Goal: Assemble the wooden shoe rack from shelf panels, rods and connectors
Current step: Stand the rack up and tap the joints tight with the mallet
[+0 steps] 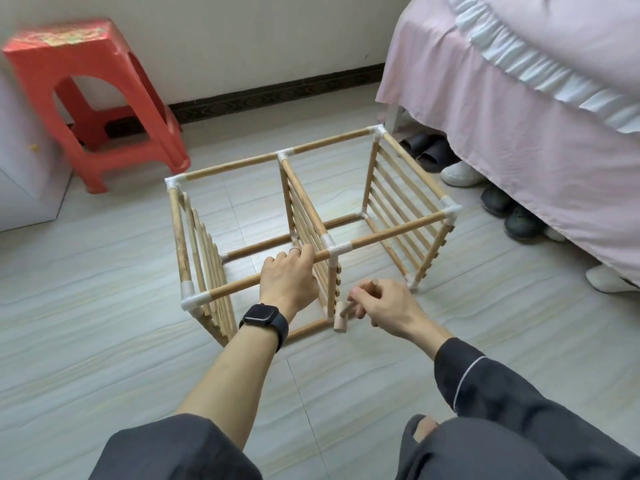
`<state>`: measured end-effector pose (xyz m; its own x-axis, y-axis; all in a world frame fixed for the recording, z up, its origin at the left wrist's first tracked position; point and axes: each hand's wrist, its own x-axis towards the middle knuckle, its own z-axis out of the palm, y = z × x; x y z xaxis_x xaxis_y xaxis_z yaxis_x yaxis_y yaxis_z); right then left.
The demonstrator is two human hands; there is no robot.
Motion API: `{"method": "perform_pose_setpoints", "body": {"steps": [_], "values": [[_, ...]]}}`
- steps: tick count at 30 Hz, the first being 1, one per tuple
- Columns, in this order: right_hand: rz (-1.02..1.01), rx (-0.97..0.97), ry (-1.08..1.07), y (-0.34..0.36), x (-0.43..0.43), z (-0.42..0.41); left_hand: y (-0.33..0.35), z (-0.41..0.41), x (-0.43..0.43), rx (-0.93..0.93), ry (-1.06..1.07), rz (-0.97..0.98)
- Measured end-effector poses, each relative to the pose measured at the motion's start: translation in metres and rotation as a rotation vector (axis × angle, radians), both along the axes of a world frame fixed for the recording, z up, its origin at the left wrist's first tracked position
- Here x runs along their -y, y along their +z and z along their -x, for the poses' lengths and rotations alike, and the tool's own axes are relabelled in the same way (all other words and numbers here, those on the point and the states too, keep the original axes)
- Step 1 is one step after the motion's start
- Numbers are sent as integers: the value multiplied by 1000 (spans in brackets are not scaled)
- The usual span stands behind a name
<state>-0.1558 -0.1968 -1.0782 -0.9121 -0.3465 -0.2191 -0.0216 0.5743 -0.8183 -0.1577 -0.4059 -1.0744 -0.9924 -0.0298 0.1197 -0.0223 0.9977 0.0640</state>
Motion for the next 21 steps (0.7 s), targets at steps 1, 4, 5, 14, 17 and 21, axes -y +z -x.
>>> {"method": "perform_pose_setpoints", "body": {"steps": [1,4,5,14,17,21], "values": [[56,3,25,25,-1,0,1,-3,4,4,0,0],[144,16,74,90,-8,-3,2,-15,20,24,19,-7],[153,31,103,105,-10,-3,2,-17,25,41,27,-16],[234,91,118,147,9,-6,9,-32,50,195,133,-29],[379,155,-5,122,16,-21,10,-29,51,223,151,-27],[258,233,-145,61,33,-68,9,-25,51,227,160,-19]]}}
